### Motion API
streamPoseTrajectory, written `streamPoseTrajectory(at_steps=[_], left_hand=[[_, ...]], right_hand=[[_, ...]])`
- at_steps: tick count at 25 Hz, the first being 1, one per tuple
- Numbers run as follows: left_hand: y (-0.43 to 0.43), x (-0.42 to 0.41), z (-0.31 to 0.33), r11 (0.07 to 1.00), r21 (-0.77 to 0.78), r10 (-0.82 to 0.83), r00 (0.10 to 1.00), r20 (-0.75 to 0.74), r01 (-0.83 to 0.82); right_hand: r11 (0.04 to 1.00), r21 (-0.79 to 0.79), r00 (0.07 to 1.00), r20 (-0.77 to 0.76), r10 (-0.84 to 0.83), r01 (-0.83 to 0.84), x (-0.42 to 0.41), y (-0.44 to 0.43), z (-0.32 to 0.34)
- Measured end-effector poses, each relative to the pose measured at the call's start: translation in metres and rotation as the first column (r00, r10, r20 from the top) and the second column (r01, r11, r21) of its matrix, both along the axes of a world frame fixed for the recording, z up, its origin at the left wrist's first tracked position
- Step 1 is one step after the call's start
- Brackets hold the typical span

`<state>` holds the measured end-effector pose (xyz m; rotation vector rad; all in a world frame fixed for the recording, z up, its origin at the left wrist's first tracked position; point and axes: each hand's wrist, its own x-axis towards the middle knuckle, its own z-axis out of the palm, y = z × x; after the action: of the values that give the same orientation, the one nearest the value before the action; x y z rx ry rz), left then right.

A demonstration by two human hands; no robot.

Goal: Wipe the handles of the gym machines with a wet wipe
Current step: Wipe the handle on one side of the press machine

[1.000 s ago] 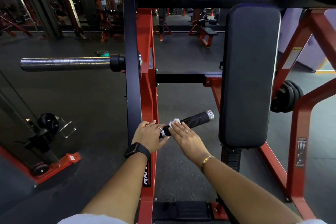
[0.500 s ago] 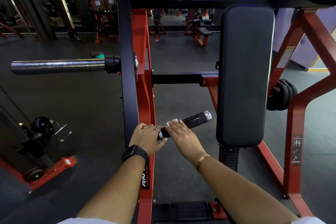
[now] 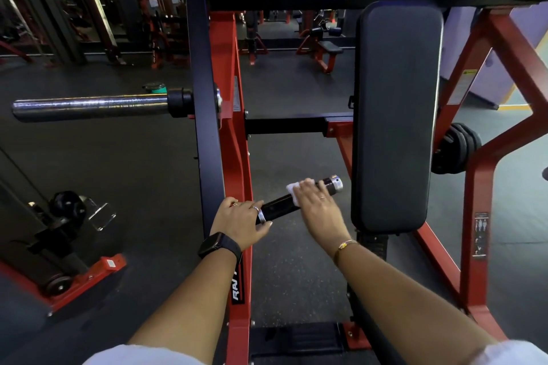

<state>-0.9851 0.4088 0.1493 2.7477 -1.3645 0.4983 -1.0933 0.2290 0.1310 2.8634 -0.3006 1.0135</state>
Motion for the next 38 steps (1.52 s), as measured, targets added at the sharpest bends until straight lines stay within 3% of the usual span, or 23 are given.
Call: streamPoseTrajectory(at_steps=[4,6,10,12,14,16,20,25,27,31,34,36,38], left_hand=[[0.000,0.002,0.001,0.992,0.125,-0.026,0.999,0.030,0.022],[0.000,0.002,-0.001,0.990,0.140,-0.020,0.999,0.040,0.015],[-0.002,0.003,-0.002,0.992,0.129,-0.011,0.999,0.036,0.006],[-0.001,0.002,-0.001,0.994,0.108,-0.013,1.000,0.025,0.011],[-0.001,0.002,-0.001,0.995,0.094,-0.021,1.000,0.012,0.020],[-0.001,0.002,-0.002,0.997,0.075,-0.025,1.000,0.019,0.024],[-0.001,0.003,-0.004,0.999,0.049,-0.026,0.999,0.046,0.024],[-0.004,0.003,-0.010,0.992,0.074,-0.105,0.993,0.052,0.101],[-0.005,0.003,-0.012,0.987,0.097,-0.136,0.989,0.057,0.130],[-0.004,0.007,-0.016,0.979,0.045,-0.201,0.977,0.069,0.199],[-0.003,0.006,-0.016,0.976,0.041,-0.216,0.974,0.074,0.214],[-0.003,0.005,-0.015,0.981,0.051,-0.193,0.978,0.075,0.189],[-0.004,0.004,-0.015,0.986,0.054,-0.159,0.986,0.055,0.156]], right_hand=[[0.952,-0.122,0.955,-0.129,0.266,-0.281,-0.017,0.029,-0.029],[0.953,-0.137,0.960,-0.120,0.253,-0.269,-0.030,0.013,-0.030],[0.991,-0.014,0.991,0.003,0.130,-0.130,-0.022,0.007,-0.015],[0.970,-0.078,0.973,-0.011,0.230,-0.230,-0.008,0.029,-0.020],[0.917,-0.173,0.932,-0.123,0.342,-0.359,-0.005,0.042,-0.033],[0.902,-0.202,0.919,-0.184,0.348,-0.382,-0.013,0.028,-0.038],[0.966,-0.170,0.980,-0.072,0.186,-0.195,-0.038,-0.023,-0.024],[0.986,0.144,0.993,0.076,-0.093,0.082,-0.032,-0.027,-0.010],[0.986,0.159,0.995,0.076,-0.060,0.047,-0.018,-0.004,-0.012],[0.977,-0.053,0.977,-0.065,0.201,-0.205,0.002,0.032,-0.020],[0.980,-0.105,0.984,-0.076,0.164,-0.172,-0.008,0.005,-0.010],[0.997,0.077,1.000,-0.017,0.015,-0.014,-0.018,-0.024,-0.002],[0.936,0.323,0.986,0.037,-0.160,0.140,-0.026,-0.047,0.004]])
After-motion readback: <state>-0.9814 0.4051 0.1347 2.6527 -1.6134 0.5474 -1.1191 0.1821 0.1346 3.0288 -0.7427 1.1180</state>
